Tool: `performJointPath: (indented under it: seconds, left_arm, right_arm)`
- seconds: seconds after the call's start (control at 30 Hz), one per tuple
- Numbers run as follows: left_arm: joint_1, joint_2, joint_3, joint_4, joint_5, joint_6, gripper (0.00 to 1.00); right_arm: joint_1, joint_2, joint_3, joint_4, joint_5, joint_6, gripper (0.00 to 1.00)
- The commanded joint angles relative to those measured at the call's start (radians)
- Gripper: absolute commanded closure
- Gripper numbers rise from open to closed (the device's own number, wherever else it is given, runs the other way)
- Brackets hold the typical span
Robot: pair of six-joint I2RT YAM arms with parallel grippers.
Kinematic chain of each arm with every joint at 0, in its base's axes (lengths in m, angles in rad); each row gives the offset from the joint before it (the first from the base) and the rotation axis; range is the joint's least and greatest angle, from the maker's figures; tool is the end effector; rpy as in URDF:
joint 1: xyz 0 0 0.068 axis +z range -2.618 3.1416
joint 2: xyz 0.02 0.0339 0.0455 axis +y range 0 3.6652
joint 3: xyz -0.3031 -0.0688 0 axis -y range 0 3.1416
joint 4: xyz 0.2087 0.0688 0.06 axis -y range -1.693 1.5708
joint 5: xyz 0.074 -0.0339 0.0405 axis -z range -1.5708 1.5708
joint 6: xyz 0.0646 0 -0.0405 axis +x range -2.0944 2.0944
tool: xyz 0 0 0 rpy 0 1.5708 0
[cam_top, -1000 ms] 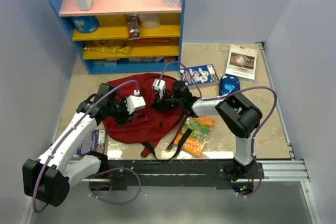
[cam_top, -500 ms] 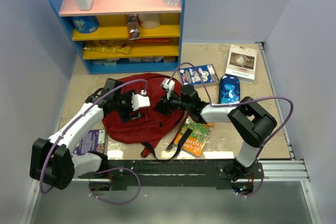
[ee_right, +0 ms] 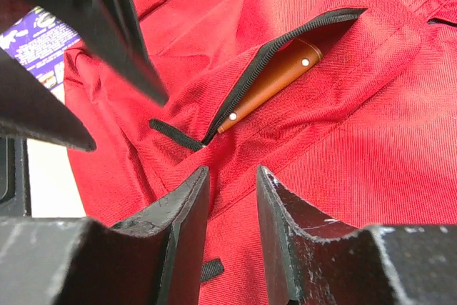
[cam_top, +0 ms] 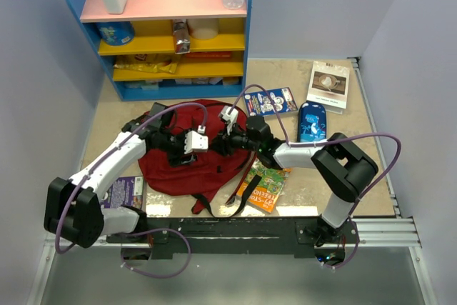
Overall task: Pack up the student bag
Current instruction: Zip the student bag at the center of the board.
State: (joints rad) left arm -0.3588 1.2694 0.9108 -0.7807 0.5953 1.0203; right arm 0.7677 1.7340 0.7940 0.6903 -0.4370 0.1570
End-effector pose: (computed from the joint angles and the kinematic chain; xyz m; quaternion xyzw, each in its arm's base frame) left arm 0.1744 -0.1041 0.2701 0.6426 0.6806 -0.2045 0.2866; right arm 0.2467 0.2761 0.2467 -0.3586 0.6952 0.4204 0.4597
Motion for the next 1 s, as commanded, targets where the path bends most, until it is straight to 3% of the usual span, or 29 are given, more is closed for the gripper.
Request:
performJointPath:
  seconds: [0.0,0.3,0.97]
  left_arm:
    - [-0.02,0.031,0.01,-0.026,0.028,0.032,0.41]
    - [-0.019,0.189,0.118,-0.034,-0.032,-0.034,0.58]
    - [-0.017,0.171,0.066,-0.045,-0.077,-0.022,0.5]
  right_arm:
    - [0.007,-0.005,-0.013,0.048,0.0,-0.002,0.64]
    - [0.008,-0.033,-0.041,0.038,-0.002,-0.022,0.66]
    - [0.01,-0.05,-0.065,0.029,0.003,-0.037,0.66]
